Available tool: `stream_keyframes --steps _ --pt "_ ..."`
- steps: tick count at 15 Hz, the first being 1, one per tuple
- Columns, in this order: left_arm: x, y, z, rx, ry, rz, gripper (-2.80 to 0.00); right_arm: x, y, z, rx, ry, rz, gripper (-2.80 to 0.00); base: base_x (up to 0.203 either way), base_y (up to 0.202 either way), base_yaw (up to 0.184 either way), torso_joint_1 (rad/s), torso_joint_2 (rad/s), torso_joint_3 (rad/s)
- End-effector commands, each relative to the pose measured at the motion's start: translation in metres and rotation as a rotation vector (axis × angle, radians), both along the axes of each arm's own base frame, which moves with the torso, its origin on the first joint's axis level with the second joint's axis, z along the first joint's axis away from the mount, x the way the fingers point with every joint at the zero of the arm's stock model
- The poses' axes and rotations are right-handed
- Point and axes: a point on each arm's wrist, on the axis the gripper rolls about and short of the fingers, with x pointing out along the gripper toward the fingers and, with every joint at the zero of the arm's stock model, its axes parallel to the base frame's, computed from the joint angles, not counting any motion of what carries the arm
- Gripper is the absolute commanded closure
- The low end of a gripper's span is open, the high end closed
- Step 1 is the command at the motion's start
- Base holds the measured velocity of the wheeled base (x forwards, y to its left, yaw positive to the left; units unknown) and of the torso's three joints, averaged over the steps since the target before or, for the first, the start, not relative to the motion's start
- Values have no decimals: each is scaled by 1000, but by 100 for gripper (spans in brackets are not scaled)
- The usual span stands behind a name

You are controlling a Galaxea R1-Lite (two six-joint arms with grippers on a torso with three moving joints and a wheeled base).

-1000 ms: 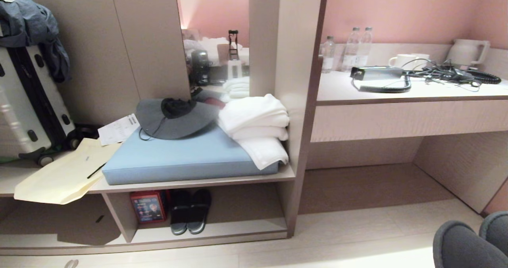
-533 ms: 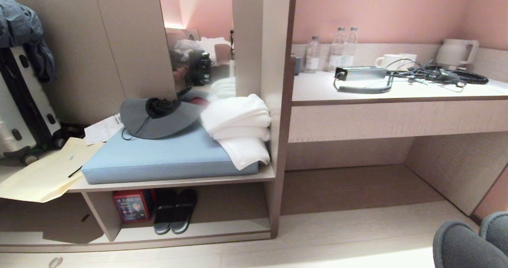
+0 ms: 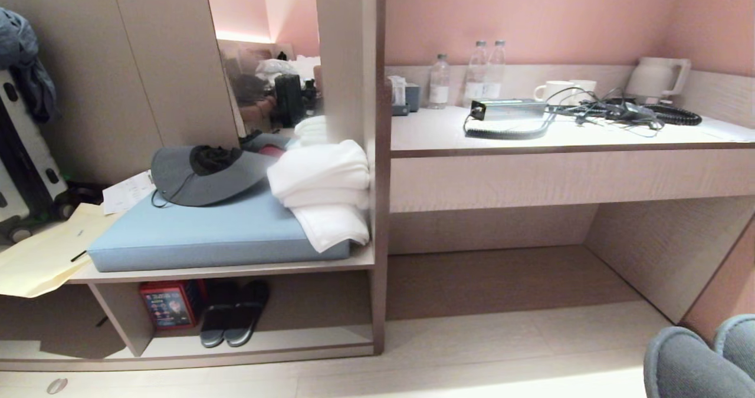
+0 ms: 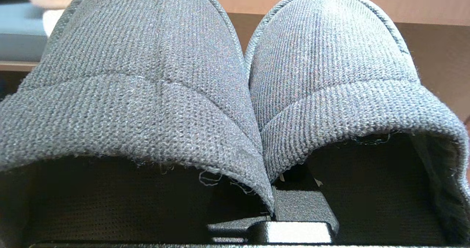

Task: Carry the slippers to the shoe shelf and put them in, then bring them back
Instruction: Place the slippers on the floor

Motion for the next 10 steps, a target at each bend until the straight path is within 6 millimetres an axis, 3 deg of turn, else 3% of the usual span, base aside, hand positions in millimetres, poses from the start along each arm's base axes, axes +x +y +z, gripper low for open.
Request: stream_keyframes --steps 1,10 --pt "0 0 0 -1 0 1 0 0 0 0 0 0 1 0 0 -190 6 2 -2 2" --pt "0 0 0 -1 2 1 0 0 0 0 0 0 1 0 0 -196 2 3 2 2"
